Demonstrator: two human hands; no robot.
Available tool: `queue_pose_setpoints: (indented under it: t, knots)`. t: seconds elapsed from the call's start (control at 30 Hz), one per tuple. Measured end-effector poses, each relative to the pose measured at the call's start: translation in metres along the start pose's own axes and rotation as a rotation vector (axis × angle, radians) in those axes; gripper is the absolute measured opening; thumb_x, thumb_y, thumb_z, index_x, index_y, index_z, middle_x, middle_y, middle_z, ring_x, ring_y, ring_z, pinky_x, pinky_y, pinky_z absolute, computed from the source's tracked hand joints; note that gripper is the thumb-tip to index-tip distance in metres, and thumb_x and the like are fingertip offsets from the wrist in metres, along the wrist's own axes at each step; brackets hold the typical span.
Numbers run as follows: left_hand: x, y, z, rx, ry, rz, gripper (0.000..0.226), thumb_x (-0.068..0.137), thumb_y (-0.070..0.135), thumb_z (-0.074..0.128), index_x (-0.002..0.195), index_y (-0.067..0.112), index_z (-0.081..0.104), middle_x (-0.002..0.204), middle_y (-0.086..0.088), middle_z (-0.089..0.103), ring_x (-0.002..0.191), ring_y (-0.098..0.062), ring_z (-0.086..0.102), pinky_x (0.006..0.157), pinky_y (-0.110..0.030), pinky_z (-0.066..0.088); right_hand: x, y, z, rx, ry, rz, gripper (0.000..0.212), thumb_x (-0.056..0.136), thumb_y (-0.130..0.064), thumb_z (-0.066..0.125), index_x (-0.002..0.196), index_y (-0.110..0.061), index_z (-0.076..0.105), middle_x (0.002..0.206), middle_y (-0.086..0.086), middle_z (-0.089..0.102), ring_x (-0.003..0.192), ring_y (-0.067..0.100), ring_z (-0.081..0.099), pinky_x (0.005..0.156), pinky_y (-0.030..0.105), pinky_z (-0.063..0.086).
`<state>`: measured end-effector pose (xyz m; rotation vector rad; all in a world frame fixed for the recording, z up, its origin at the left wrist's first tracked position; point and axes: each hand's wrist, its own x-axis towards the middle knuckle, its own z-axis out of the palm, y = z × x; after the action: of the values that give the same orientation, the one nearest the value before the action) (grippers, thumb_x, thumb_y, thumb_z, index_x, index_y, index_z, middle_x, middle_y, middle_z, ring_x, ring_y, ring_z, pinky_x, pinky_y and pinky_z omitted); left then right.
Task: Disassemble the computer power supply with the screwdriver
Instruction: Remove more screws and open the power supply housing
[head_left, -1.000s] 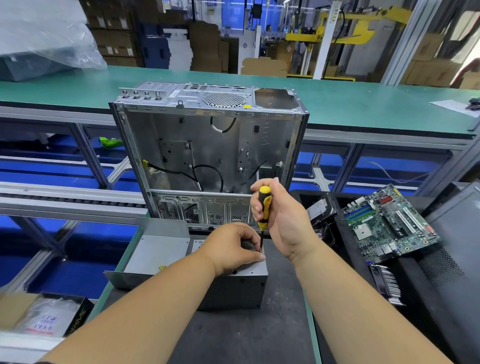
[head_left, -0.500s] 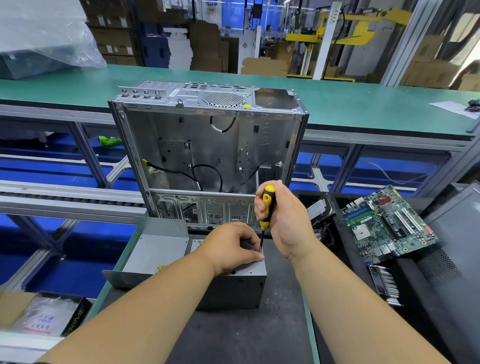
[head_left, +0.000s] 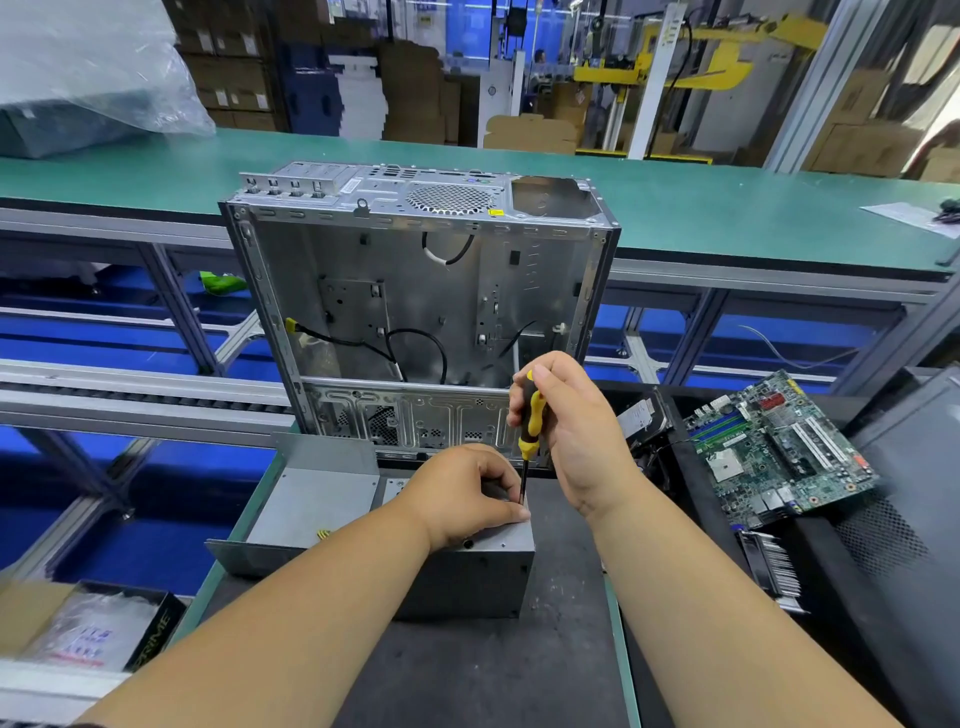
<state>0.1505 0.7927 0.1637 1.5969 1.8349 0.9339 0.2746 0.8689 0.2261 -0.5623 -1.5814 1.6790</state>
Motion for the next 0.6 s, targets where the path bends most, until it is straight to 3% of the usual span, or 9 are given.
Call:
queue_pose_setpoints:
  t: [0.13, 0.27, 0.37, 0.5, 0.6]
  knots:
    - [-0.0002, -0.0004, 0.0003, -0.003, 0.005, -0.001, 0.021, 0.068, 0.029, 0.088, 0.064, 0.032, 0.067, 0.084, 0.013, 0.066, 0.080, 0.000, 0.063, 0.080, -0.024, 0.054, 0.0027, -0.0034, -0.0008, 0.067, 0.030, 0.027, 0.025, 0.087, -0.023, 0.042, 0.079, -0.013, 0.064, 0.071, 0.003, 0.059, 0.067, 0.016, 0.054, 0.067, 0.031, 0.046]
    - [0.0000, -0.0005, 0.0003, 0.009, 0.002, -0.004, 0.020, 0.068, 0.030, 0.087, 0.064, 0.033, 0.067, 0.083, 0.015, 0.066, 0.080, 0.000, 0.063, 0.080, -0.025, 0.054, 0.0019, -0.0023, 0.0017, 0.197, -0.002, 0.047, 0.034, 0.101, -0.016, 0.033, 0.083, -0.007, 0.060, 0.063, 0.002, 0.049, 0.059, 0.013, 0.042, 0.060, 0.027, 0.035]
    - [-0.0004, 0.0002, 0.0003, -0.003, 0.002, -0.005, 0.021, 0.068, 0.029, 0.087, 0.063, 0.033, 0.067, 0.083, 0.015, 0.066, 0.079, 0.001, 0.063, 0.079, -0.023, 0.053, -0.0009, -0.0018, 0.0039, 0.187, -0.014, 0.054, 0.026, 0.100, -0.031, 0.041, 0.087, -0.012, 0.054, 0.063, 0.000, 0.046, 0.058, 0.013, 0.039, 0.059, 0.026, 0.036]
    - [-0.0011, 0.0004, 0.0004, -0.024, -0.004, -0.010, 0.022, 0.068, 0.026, 0.087, 0.063, 0.031, 0.067, 0.082, 0.014, 0.066, 0.079, -0.001, 0.064, 0.080, -0.023, 0.053, -0.0027, -0.0012, 0.0014, 0.029, -0.005, 0.041, 0.019, 0.092, -0.036, 0.047, 0.085, -0.019, 0.046, 0.069, -0.001, 0.056, 0.061, 0.014, 0.047, 0.060, 0.026, 0.040]
    - [-0.0015, 0.0003, 0.0001, -0.020, -0.004, -0.013, 0.020, 0.069, 0.028, 0.087, 0.064, 0.031, 0.067, 0.082, 0.014, 0.066, 0.080, -0.002, 0.064, 0.082, -0.027, 0.054, 0.0003, -0.0045, -0.0027, 0.039, -0.015, 0.076, 0.019, 0.092, -0.035, 0.051, 0.084, -0.019, 0.055, 0.078, -0.001, 0.062, 0.070, 0.015, 0.057, 0.065, 0.026, 0.049]
